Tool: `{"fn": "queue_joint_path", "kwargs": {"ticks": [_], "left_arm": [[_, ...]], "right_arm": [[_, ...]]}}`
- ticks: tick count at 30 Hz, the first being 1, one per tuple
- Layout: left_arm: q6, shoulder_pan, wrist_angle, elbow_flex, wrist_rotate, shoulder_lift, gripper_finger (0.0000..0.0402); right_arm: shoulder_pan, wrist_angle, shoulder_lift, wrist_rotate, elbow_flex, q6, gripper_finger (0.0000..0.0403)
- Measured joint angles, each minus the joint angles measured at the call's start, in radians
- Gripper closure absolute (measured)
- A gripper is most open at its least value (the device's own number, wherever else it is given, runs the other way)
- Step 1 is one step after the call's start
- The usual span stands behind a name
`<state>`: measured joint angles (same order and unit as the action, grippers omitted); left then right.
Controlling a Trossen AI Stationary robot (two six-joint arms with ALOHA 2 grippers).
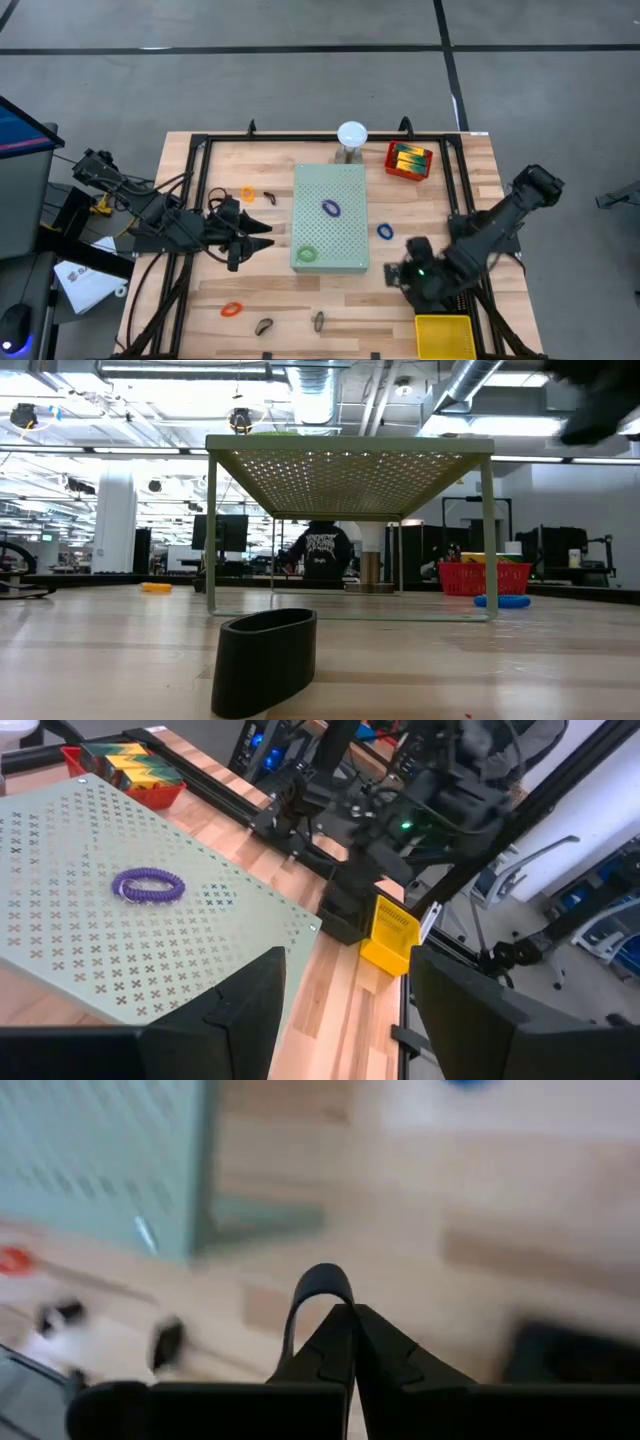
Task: Pick & Place Office Desk Supplies
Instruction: Put the black rubberband into the black bin
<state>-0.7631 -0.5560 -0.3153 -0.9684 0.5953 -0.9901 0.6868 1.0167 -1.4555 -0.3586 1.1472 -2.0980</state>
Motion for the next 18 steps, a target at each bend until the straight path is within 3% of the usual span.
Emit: {"fn": "queue_joint_path", "kwargs": {"ticks": [6,14,18], "left_arm": [[0.023,0.000,-0.002,0.000,-0.001,0.000,0.0192],[0.026,0.000,-0.003,0.000,-0.001,-0.001,0.0192],[0.025,-0.002,-0.003,0.000,-0.001,-0.007,0.0192]], "right_arm": [[0.150,0.286,-0.055,0.173,0.131,-0.169,0.0403],[0.174,0.353,-0.054,0.337,0.064,-0.172,0.0403],[0.184,0.265,-0.054,0.407,-0.001,-0.162,0.0403]]}}
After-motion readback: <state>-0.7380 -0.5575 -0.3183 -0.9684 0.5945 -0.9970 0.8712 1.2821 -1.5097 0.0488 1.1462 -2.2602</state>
